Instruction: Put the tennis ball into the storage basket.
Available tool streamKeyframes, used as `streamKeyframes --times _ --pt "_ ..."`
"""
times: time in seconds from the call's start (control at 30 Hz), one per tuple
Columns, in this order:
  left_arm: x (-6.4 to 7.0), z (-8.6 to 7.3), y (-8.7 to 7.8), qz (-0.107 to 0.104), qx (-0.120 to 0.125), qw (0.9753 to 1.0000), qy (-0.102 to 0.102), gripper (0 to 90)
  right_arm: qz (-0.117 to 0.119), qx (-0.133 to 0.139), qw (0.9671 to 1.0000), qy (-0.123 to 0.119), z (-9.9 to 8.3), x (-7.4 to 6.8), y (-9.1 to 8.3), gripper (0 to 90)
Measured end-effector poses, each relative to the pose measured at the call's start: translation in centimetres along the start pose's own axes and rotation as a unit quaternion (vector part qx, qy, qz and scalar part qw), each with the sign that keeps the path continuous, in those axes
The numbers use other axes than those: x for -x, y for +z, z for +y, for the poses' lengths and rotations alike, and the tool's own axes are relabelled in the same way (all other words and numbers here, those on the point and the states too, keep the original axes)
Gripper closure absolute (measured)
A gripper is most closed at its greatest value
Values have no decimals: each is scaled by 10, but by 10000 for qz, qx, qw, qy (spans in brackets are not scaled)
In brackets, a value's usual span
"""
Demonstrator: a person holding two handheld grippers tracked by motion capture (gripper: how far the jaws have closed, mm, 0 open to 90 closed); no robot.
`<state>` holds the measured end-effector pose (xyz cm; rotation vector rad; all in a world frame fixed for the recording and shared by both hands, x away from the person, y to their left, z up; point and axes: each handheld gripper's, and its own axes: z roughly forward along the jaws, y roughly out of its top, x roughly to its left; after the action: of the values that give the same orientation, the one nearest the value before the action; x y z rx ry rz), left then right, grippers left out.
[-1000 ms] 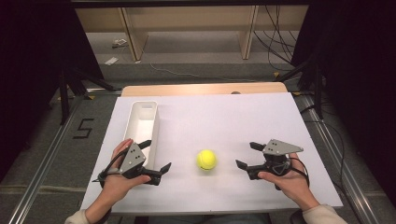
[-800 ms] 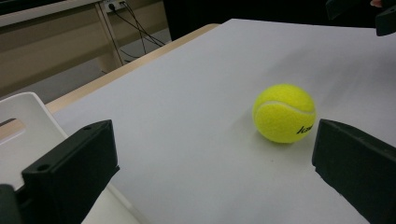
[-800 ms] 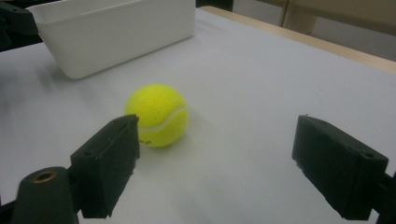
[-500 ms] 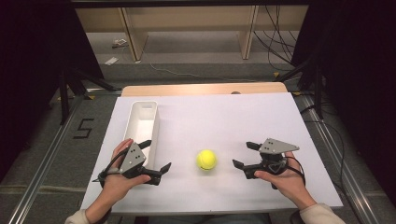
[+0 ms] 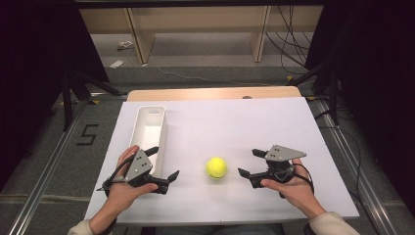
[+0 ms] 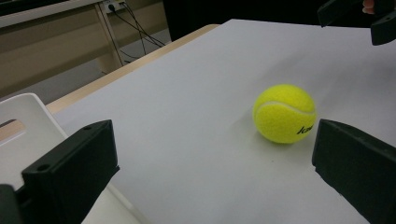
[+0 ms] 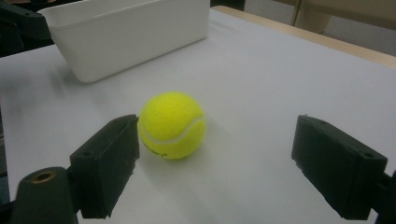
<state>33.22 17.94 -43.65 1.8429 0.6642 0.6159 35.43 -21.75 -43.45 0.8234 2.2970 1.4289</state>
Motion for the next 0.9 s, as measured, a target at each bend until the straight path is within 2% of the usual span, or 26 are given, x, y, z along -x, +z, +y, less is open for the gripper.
streamKeyframes --times 0.9 --pt "-1 1 -1 19 17 10000 9 0 141 -174 9996 -148 4 -9 22 157"
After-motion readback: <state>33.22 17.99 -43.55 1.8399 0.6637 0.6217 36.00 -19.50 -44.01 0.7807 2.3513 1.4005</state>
